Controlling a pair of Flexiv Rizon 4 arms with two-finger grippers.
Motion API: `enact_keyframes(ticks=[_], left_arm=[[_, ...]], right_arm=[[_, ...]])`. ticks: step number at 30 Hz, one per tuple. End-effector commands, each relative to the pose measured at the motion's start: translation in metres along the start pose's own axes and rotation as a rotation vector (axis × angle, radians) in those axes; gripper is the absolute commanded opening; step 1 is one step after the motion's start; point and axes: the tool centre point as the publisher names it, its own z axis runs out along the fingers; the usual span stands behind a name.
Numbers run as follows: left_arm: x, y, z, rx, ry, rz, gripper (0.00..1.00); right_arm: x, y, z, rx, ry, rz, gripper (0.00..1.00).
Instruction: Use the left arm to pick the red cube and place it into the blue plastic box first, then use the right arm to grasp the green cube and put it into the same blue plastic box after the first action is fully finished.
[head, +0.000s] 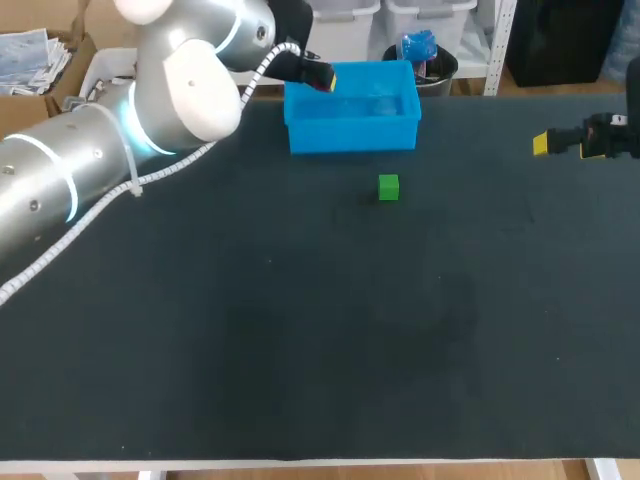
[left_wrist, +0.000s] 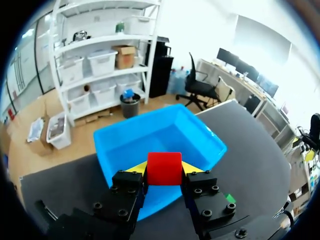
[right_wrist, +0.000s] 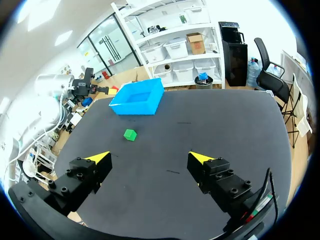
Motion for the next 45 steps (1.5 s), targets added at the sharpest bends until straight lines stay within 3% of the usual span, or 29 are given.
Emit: enact_keyframes(ticks=[1, 23, 40, 42, 45], left_arm=[[-0.009, 0.004, 0.019, -0.006, 0.031, -0.001, 0.0], [0.006, 0.008, 0.045, -0.017, 0.12, -0.027, 0.0], [0.014, 0.012, 0.049, -0.028, 0.15, -0.05, 0.0], [0.014, 0.012, 0.049, -0.029, 0.152, -0.051, 0.34], [0.014, 0.011, 0.049, -0.032, 0.153, -0.051, 0.49]], right_arm=[[0.0, -0.001, 0.0, -0.002, 0.0, -0.001, 1.0], [0.0, -0.001, 0.0, -0.002, 0.0, -0.001, 1.0], [0.0, -0.001, 0.0, -0.002, 0.0, -0.001, 1.0], [0.0, -0.001, 0.0, -0.002, 0.0, -0.001, 1.0], [0.0, -0.001, 0.0, -0.002, 0.0, -0.001, 1.0]])
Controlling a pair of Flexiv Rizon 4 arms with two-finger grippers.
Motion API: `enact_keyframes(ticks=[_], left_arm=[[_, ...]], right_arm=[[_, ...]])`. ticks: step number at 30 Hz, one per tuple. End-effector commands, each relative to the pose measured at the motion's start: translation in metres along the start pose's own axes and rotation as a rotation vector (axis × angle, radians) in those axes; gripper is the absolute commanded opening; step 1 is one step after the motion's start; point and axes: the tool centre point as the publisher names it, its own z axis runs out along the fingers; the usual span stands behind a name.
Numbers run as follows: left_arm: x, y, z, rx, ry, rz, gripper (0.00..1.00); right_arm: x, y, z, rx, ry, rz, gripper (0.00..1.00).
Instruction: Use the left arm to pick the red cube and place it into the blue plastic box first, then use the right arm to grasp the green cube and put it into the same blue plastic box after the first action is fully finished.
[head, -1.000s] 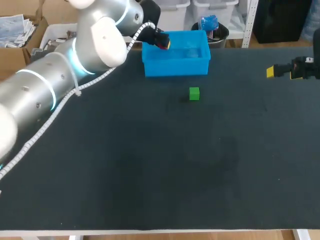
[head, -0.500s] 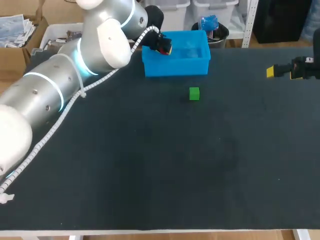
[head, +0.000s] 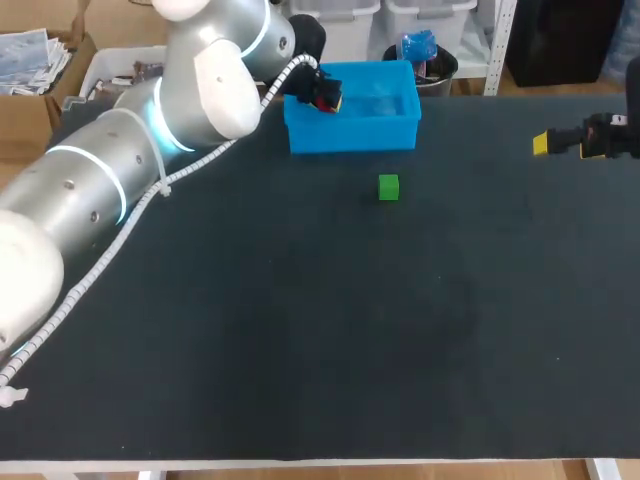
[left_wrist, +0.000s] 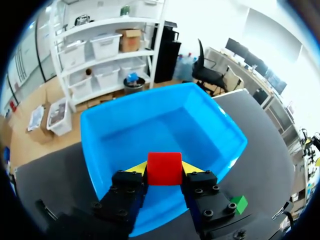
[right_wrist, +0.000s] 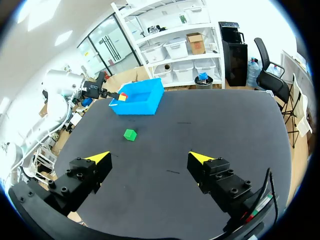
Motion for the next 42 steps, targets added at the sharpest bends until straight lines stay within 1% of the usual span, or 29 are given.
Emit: enact_keyframes(ticks=[1, 2, 3, 5, 6, 8, 9, 10, 12, 13, 22, 29, 33, 38, 42], left_arm=[[-0.011, 0.002, 0.006, -0.001, 0.035, -0.001, 0.74], [-0.011, 0.001, 0.006, 0.0, 0.035, 0.0, 0.84], [-0.011, 0.001, 0.006, 0.001, 0.035, 0.0, 0.85], [-0.012, 0.001, 0.005, 0.0, 0.032, 0.002, 0.81], [-0.012, 0.001, 0.005, -0.002, 0.031, 0.003, 0.82], [-0.013, 0.001, 0.003, -0.004, 0.029, 0.004, 0.8], [-0.014, 0.001, 0.002, -0.005, 0.028, 0.005, 0.8], [-0.014, 0.0, 0.001, -0.006, 0.027, 0.006, 0.83], [-0.015, -0.001, -0.003, -0.01, 0.024, 0.01, 0.98], [-0.016, -0.002, -0.004, -0.012, 0.022, 0.013, 1.0], [-0.02, -0.012, -0.03, -0.015, -0.005, 0.032, 1.0], [-0.015, -0.019, -0.067, -0.031, -0.037, 0.044, 1.0], [-0.005, -0.022, -0.092, -0.042, -0.055, 0.044, 1.0], [0.016, -0.023, -0.121, -0.045, -0.067, 0.036, 1.0], [0.037, -0.024, -0.145, -0.043, -0.074, 0.033, 1.0]], right_arm=[[0.0, -0.001, 0.0, -0.002, 0.0, -0.001, 1.0], [0.0, -0.001, 0.0, -0.002, 0.0, -0.001, 1.0], [0.0, -0.001, 0.0, -0.002, 0.0, -0.001, 1.0], [0.0, -0.001, 0.0, -0.002, 0.0, -0.001, 1.0], [0.0, -0.001, 0.0, -0.002, 0.0, -0.001, 1.0], [0.0, -0.001, 0.0, -0.002, 0.0, -0.001, 1.0], [0.0, -0.001, 0.0, -0.002, 0.0, -0.001, 1.0], [0.0, -0.001, 0.0, -0.002, 0.0, -0.001, 1.0], [0.0, -0.001, 0.0, -0.002, 0.0, -0.001, 1.0], [0.0, -0.001, 0.0, -0.002, 0.0, -0.001, 1.0], [0.0, -0.001, 0.0, -0.002, 0.0, -0.001, 1.0], [0.0, -0.001, 0.0, -0.002, 0.0, -0.001, 1.0], [0.0, -0.001, 0.0, -0.002, 0.0, -0.001, 1.0], [0.0, -0.001, 0.0, -0.002, 0.0, -0.001, 1.0], [0.0, -0.001, 0.0, -0.002, 0.0, -0.001, 1.0]])
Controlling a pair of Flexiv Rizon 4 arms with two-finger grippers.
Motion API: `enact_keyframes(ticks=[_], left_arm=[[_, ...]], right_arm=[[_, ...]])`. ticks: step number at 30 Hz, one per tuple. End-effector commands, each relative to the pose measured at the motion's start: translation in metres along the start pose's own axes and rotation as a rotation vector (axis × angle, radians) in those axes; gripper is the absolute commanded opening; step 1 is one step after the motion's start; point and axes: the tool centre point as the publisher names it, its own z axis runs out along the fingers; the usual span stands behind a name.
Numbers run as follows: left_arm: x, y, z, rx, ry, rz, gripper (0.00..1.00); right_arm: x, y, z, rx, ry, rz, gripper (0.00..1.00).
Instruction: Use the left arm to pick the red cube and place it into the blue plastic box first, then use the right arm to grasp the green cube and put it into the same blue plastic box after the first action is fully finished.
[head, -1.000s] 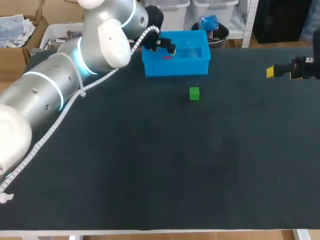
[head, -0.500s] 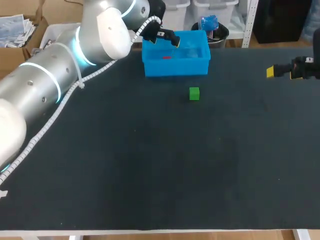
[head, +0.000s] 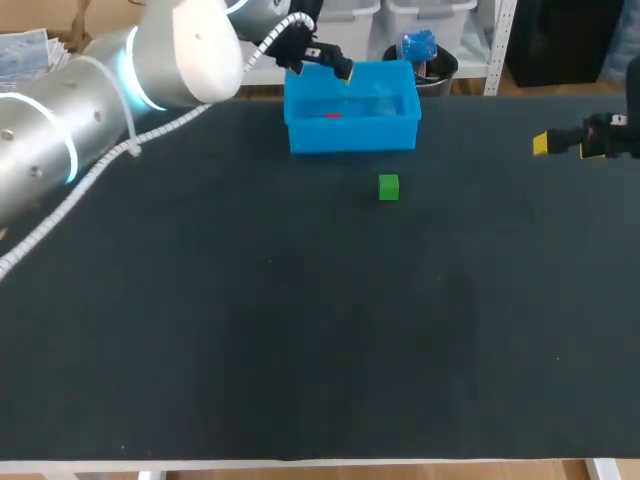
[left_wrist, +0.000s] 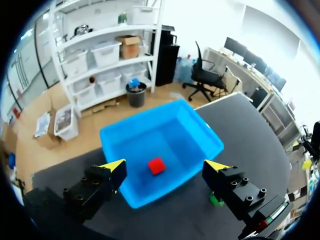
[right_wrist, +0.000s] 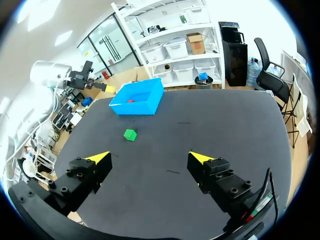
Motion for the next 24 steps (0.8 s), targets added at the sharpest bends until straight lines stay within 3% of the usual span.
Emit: enact_keyframes(ticks=[1, 14, 24], left_arm=[[0.063, -0.008, -0.078, -0.01, -0.086, -0.006, 1.0], [0.134, -0.02, -0.141, 0.009, -0.15, -0.024, 1.0], [0.186, -0.015, -0.175, 0.035, -0.179, -0.036, 1.0]], right_arm=[[0.0, -0.001, 0.0, -0.002, 0.0, -0.001, 1.0], [0.0, -0.001, 0.0, -0.002, 0.0, -0.001, 1.0], [0.0, -0.001, 0.0, -0.002, 0.0, -0.001, 1.0]])
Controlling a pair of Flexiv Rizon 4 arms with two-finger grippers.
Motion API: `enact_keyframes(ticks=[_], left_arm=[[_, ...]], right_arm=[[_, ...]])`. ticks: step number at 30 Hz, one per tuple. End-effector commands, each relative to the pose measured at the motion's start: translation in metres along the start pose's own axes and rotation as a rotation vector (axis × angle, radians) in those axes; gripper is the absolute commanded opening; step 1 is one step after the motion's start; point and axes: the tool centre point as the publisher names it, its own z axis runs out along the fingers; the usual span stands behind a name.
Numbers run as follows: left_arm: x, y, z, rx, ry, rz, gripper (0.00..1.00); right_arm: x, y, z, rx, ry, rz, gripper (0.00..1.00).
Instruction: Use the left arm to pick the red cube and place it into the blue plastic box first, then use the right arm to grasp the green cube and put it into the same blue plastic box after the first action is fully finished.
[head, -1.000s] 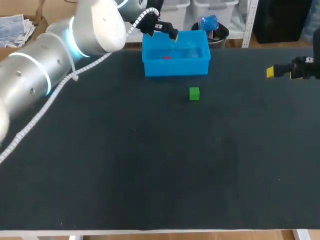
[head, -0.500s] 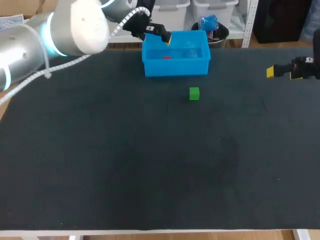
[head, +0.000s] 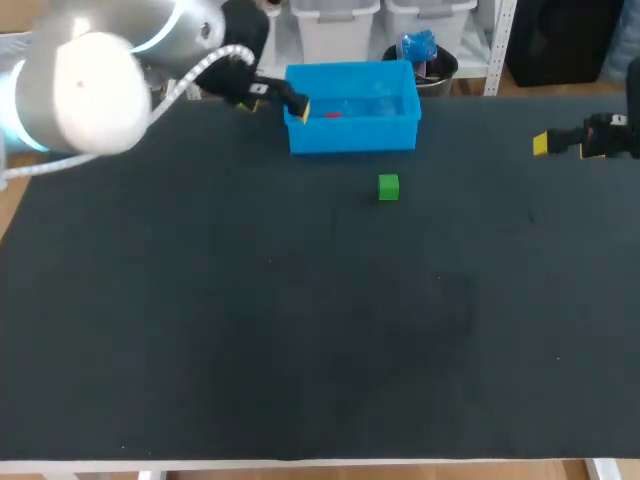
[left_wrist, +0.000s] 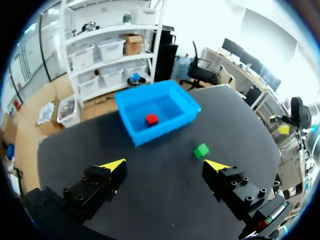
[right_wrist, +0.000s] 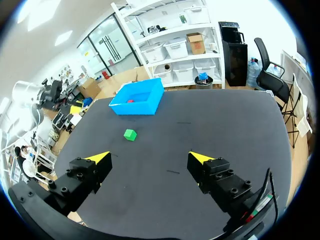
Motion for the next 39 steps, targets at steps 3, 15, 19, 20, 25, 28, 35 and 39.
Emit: enact_keyframes(ticks=[3, 15, 19, 20, 25, 28, 35, 39], left_arm=[[0.095, 0.001, -0.072, 0.021, -0.175, 0.006, 1.0], [0.147, -0.002, -0.099, 0.035, -0.189, 0.025, 1.0], [0.157, 0.0, -0.104, 0.055, -0.186, 0.029, 1.0], [0.159, 0.0, -0.105, 0.06, -0.185, 0.031, 1.0], [0.164, 0.003, -0.107, 0.091, -0.183, 0.029, 1.0], [0.164, 0.003, -0.109, 0.117, -0.18, 0.034, 1.0], [0.155, 0.002, -0.108, 0.147, -0.165, 0.068, 1.0], [0.154, 0.001, -0.107, 0.127, -0.159, 0.071, 1.0]], right_arm=[[0.0, -0.001, 0.0, -0.002, 0.0, -0.001, 1.0], [0.0, -0.001, 0.0, -0.002, 0.0, -0.001, 1.0], [0.0, -0.001, 0.0, -0.002, 0.0, -0.001, 1.0], [0.0, -0.001, 0.0, -0.002, 0.0, -0.001, 1.0], [0.0, -0.001, 0.0, -0.002, 0.0, -0.001, 1.0], [0.0, -0.001, 0.0, -0.002, 0.0, -0.001, 1.0], [0.0, -0.001, 0.0, -0.002, 0.0, -0.001, 1.0], [0.0, -0.001, 0.0, -0.002, 0.0, -0.001, 1.0]])
